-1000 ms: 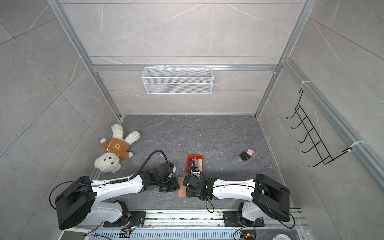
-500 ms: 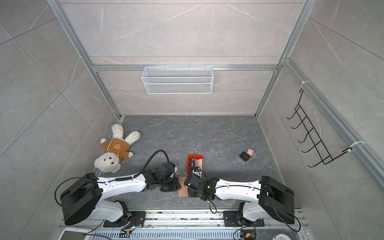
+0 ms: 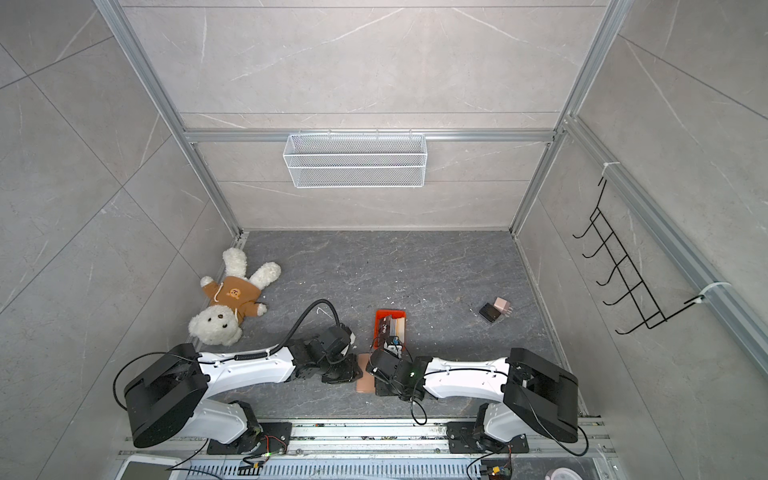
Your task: Put the credit cards into the card holder
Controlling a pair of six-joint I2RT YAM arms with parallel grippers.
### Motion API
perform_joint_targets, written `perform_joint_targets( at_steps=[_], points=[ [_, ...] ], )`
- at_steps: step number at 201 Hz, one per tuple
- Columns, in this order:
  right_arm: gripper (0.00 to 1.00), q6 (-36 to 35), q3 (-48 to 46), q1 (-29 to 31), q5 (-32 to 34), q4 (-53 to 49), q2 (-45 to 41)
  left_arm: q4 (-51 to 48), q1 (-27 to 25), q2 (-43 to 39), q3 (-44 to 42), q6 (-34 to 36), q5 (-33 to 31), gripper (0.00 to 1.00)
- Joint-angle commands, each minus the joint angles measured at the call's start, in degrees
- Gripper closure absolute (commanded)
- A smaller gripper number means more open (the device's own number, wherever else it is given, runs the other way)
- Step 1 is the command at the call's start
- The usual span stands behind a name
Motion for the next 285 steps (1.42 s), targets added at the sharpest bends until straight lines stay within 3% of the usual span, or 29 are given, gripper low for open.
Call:
perform_joint_targets(
  at_steps=[1, 83, 158, 227, 285],
  points=[
    [0.89, 0.5, -0.13, 0.21, 0.23, -1.22, 1.16, 1.52, -0.52, 1.34, 1.7, 1.05, 1.59, 0.8],
    [0.92, 0.48, 0.1, 0.21, 0.41, -1.71, 1.43, 2.46, -2.23, 3.82, 2.16, 0.46, 1.04, 0.8],
    [0.88, -0.35, 1.45, -0.48, 0.27, -5.74, -7.94, 3.58, -2.41, 3.88, -0.14, -1.18, 0.54, 0.8],
    [0.85, -3.11, 3.45, -7.01, -2.78, -12.85, -13.47, 4.46, -2.41, 3.22, -0.91, -1.77, 0.47, 0.8],
    [0.84, -5.59, 2.34, -13.71, -7.44, -15.54, -13.79, 5.35, -3.23, 1.45, -3.21, -6.62, -1.48, 0.8]
  ],
)
